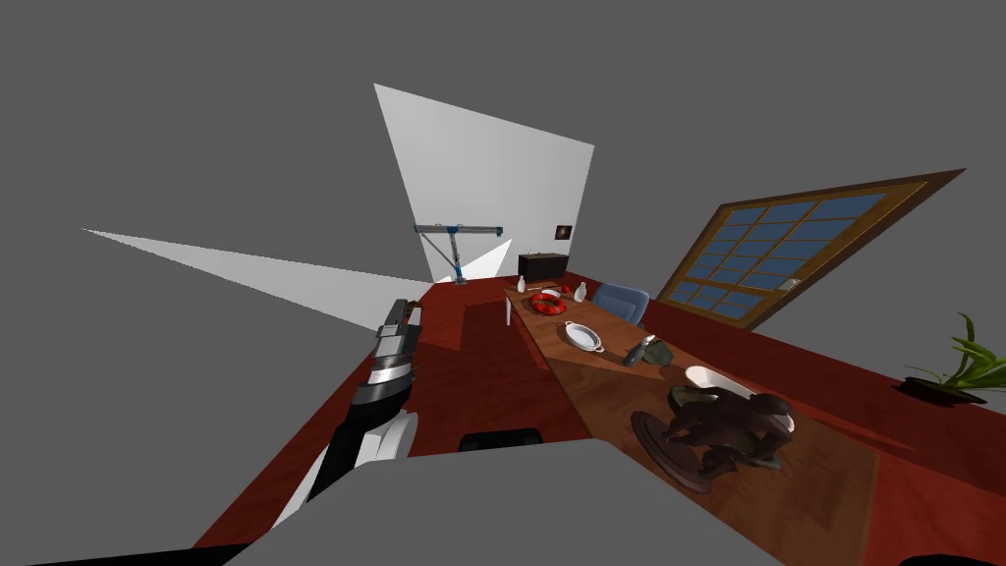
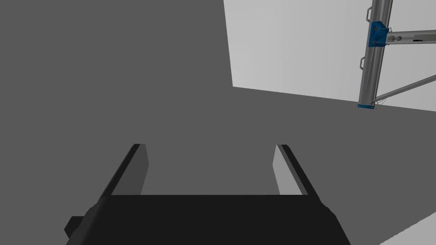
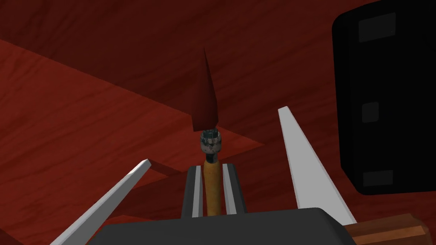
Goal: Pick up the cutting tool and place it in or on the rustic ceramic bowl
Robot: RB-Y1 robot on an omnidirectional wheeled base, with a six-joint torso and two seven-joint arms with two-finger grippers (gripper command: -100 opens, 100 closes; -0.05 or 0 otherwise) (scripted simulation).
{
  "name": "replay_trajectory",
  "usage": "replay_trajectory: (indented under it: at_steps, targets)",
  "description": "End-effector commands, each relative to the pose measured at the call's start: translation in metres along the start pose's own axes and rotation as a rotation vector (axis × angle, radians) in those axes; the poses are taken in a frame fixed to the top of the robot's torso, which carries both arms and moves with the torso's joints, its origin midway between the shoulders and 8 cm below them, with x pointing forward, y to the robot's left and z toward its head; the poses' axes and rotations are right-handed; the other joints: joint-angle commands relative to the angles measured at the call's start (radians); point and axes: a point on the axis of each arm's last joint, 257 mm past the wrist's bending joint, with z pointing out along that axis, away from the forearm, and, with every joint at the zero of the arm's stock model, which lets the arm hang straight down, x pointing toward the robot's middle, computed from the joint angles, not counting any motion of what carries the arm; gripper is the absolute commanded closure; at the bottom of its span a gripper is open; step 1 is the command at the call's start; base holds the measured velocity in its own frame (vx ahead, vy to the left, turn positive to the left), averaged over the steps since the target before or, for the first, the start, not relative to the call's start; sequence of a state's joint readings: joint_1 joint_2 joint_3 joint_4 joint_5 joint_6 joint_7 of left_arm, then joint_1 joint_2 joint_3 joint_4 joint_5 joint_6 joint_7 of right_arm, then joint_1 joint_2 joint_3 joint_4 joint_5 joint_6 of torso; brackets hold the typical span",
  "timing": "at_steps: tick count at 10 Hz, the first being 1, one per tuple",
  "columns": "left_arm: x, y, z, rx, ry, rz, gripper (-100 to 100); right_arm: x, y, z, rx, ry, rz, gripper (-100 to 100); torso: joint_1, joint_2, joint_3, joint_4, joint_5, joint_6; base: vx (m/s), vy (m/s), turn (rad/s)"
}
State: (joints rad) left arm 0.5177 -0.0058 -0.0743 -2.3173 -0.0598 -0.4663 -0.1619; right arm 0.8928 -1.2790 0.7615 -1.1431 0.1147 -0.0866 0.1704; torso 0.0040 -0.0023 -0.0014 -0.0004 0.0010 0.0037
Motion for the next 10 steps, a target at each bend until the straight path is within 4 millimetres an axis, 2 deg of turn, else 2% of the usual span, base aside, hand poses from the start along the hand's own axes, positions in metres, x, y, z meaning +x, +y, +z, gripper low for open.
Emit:
replay_trajectory:
  at_steps: [1, 2, 3, 4, 5, 6, 7, 9, 10]
  targets:
    - [0.0, 0.0, 0.0, 0.0, 0.0, 0.0, 0, -0.001, -0.013, -0.002, 0.011, 0.002, 0.003, 100, 0.0, 0.0, 0.0, 0.0, 0.0, 0.0, -0.012, -0.002, -0.014]
    - [0.0, 0.0, 0.0, 0.0, 0.0, 0.0, 0, -0.009, -0.02, -0.004, 0.004, -0.005, 0.006, 100, 0.0, 0.0, 0.0, 0.0, 0.0, 0.0, -0.016, -0.006, -0.022]
    - [0.0, 0.0, 0.0, 0.0, 0.0, 0.0, 0, -0.007, -0.029, -0.005, 0.02, -0.001, 0.007, 100, 0.0, 0.0, 0.0, 0.0, 0.0, -0.001, -0.014, -0.009, -0.006]
    - [0.0, 0.0, 0.0, 0.0, 0.0, 0.0, 0, -0.015, -0.035, -0.007, 0.011, -0.01, 0.009, 100, 0.0, 0.0, 0.0, 0.0, 0.0, 0.0, -0.015, -0.017, -0.023]
    - [0.0, 0.0, 0.0, 0.0, 0.0, 0.0, 0, -0.013, -0.044, -0.009, 0.028, -0.005, 0.01, 100, -0.001, 0.0, 0.0, 0.0, 0.0, -0.001, -0.011, -0.012, 0.002]
    - [0.0, 0.0, 0.0, 0.0, 0.0, 0.0, 0, -0.023, -0.05, -0.011, 0.017, -0.016, 0.012, 100, -0.001, -0.001, 0.0, 0.0, 0.0, -0.001, -0.01, -0.015, -0.003]
    - [0.0, 0.0, 0.0, 0.0, 0.0, 0.0, 0, -0.021, -0.057, -0.013, 0.03, -0.013, 0.013, 100, -0.001, -0.001, -0.001, 0.0, 0.0, -0.002, -0.007, -0.012, 0.01]
    - [0.0, 0.0, 0.0, 0.0, 0.0, 0.0, 0, -0.041, -0.081, -0.021, 0.039, -0.03, 0.018, 100, -0.001, -0.001, -0.001, 0.0, 0.0, -0.002, -0.012, -0.022, 0.013]
    - [0.0, 0.0, 0.0, 0.0, 0.0, 0.0, 0, -0.04, -0.084, -0.023, 0.042, -0.028, 0.018, 100, -0.001, -0.001, -0.001, 0.0, 0.001, -0.003, -0.009, -0.025, 0.026]
